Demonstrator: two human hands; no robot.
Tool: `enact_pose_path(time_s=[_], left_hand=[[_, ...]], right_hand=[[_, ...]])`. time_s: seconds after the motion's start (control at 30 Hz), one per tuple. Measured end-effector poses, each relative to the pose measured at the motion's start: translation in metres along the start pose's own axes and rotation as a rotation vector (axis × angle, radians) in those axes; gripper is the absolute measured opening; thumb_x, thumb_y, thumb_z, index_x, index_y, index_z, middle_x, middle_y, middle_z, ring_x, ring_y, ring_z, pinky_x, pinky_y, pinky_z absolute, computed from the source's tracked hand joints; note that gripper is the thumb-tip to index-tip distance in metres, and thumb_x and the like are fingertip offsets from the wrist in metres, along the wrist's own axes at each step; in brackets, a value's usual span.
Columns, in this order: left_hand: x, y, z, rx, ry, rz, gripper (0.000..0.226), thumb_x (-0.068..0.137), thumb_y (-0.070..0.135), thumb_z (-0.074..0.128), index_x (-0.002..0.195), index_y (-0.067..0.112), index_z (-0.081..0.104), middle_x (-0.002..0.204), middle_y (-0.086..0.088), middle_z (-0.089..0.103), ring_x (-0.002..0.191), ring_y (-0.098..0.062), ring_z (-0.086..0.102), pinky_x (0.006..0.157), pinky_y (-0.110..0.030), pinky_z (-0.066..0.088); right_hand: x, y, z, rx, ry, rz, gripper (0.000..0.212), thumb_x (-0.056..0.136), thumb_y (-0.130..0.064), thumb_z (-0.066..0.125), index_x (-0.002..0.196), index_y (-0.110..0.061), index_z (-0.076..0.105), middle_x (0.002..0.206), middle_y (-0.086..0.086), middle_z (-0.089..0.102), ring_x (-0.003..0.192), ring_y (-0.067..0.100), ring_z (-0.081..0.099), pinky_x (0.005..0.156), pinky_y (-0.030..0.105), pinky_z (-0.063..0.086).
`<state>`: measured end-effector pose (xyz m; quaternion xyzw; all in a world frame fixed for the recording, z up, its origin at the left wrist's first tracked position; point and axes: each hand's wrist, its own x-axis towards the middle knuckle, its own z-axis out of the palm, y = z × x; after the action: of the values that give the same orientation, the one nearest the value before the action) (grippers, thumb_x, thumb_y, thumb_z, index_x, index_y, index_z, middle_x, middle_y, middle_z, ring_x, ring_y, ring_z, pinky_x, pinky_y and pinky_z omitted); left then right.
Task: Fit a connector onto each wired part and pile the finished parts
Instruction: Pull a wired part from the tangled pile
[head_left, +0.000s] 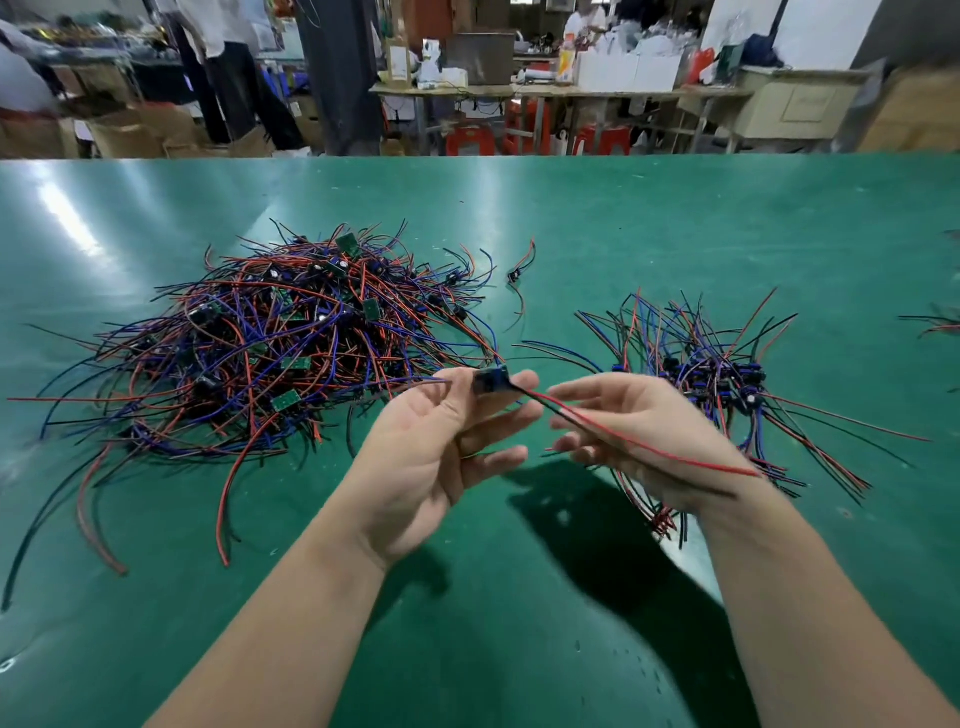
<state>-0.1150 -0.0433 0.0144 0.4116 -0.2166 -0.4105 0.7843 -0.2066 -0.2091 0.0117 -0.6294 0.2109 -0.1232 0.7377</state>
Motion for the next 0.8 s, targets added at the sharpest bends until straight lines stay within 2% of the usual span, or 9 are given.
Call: enact_pose_path(time_s=[0.07, 0.13, 0.2, 0.27, 0.37, 0.53, 0.63, 0.8], left_hand=[[0.000, -0.001, 0.003, -0.053, 0.047, -0.014, 0.031, 0.077, 0.034, 0.054, 0.096, 0.012, 0.064, 0.092, 0.000, 0.075, 0.074, -0.009, 0.072, 0.053, -0.023, 0.057], [0.000, -0.007, 0.006, -0.047, 0.115, -0.016, 0.024, 0.075, 0.034, 0.057, 0.087, 0.016, 0.067, 0.080, 0.003, 0.074, 0.063, -0.005, 0.069, 0.050, -0.020, 0.054], [0.000, -0.012, 0.009, -0.017, 0.168, -0.011, 0.020, 0.074, 0.036, 0.058, 0.076, 0.021, 0.071, 0.072, 0.007, 0.071, 0.057, -0.001, 0.064, 0.047, -0.017, 0.050], [0.000, -0.015, 0.010, -0.004, 0.196, -0.001, 0.019, 0.074, 0.038, 0.058, 0.077, 0.023, 0.071, 0.074, 0.010, 0.070, 0.056, 0.001, 0.061, 0.047, -0.015, 0.047], [0.000, -0.017, 0.012, 0.019, 0.232, 0.015, 0.021, 0.071, 0.038, 0.063, 0.085, 0.023, 0.063, 0.082, 0.012, 0.070, 0.057, 0.000, 0.058, 0.046, -0.015, 0.046], [-0.001, -0.020, 0.013, 0.060, 0.304, 0.048, 0.025, 0.065, 0.043, 0.067, 0.080, 0.023, 0.064, 0.081, 0.009, 0.064, 0.056, 0.000, 0.052, 0.047, -0.015, 0.044], [0.000, -0.019, 0.013, 0.034, 0.331, 0.042, 0.025, 0.066, 0.044, 0.065, 0.080, 0.023, 0.066, 0.079, 0.012, 0.065, 0.055, 0.002, 0.051, 0.048, -0.014, 0.042], [0.000, -0.025, 0.012, 0.199, 0.308, 0.148, 0.020, 0.065, 0.040, 0.068, 0.071, 0.022, 0.063, 0.070, 0.010, 0.064, 0.055, 0.000, 0.052, 0.047, -0.016, 0.043]], right_hand=[[-0.002, 0.005, 0.016, -0.062, -0.095, -0.116, 0.025, 0.071, 0.000, 0.072, 0.095, -0.008, 0.073, 0.072, 0.006, 0.070, 0.056, 0.010, 0.063, 0.050, 0.017, 0.048], [-0.002, 0.009, 0.031, -0.002, -0.099, -0.267, 0.022, 0.063, -0.011, 0.080, 0.082, -0.021, 0.078, 0.071, 0.001, 0.071, 0.056, 0.006, 0.060, 0.052, 0.016, 0.046], [-0.001, 0.012, 0.040, 0.102, -0.053, -0.358, 0.020, 0.060, -0.018, 0.082, 0.079, -0.022, 0.078, 0.072, -0.001, 0.072, 0.058, 0.006, 0.058, 0.052, 0.016, 0.045], [0.000, 0.015, 0.043, 0.159, -0.026, -0.395, 0.021, 0.058, -0.021, 0.081, 0.078, -0.020, 0.078, 0.072, -0.001, 0.073, 0.057, 0.007, 0.057, 0.053, 0.017, 0.044], [-0.001, 0.016, 0.044, 0.242, 0.003, -0.385, 0.017, 0.058, -0.018, 0.078, 0.076, -0.018, 0.078, 0.068, 0.000, 0.071, 0.055, 0.008, 0.056, 0.054, 0.017, 0.045], [-0.001, 0.016, 0.045, 0.378, -0.047, -0.293, 0.021, 0.054, -0.019, 0.078, 0.074, -0.018, 0.078, 0.071, 0.001, 0.073, 0.062, 0.008, 0.064, 0.063, 0.016, 0.050], [-0.004, 0.012, 0.044, 0.385, -0.099, -0.265, 0.027, 0.052, -0.015, 0.077, 0.079, -0.016, 0.078, 0.072, 0.004, 0.073, 0.062, 0.010, 0.067, 0.061, 0.016, 0.051], [-0.002, 0.010, 0.048, 0.433, 0.028, -0.219, 0.011, 0.062, -0.014, 0.069, 0.068, -0.015, 0.077, 0.066, 0.003, 0.071, 0.056, 0.009, 0.066, 0.053, 0.016, 0.051]])
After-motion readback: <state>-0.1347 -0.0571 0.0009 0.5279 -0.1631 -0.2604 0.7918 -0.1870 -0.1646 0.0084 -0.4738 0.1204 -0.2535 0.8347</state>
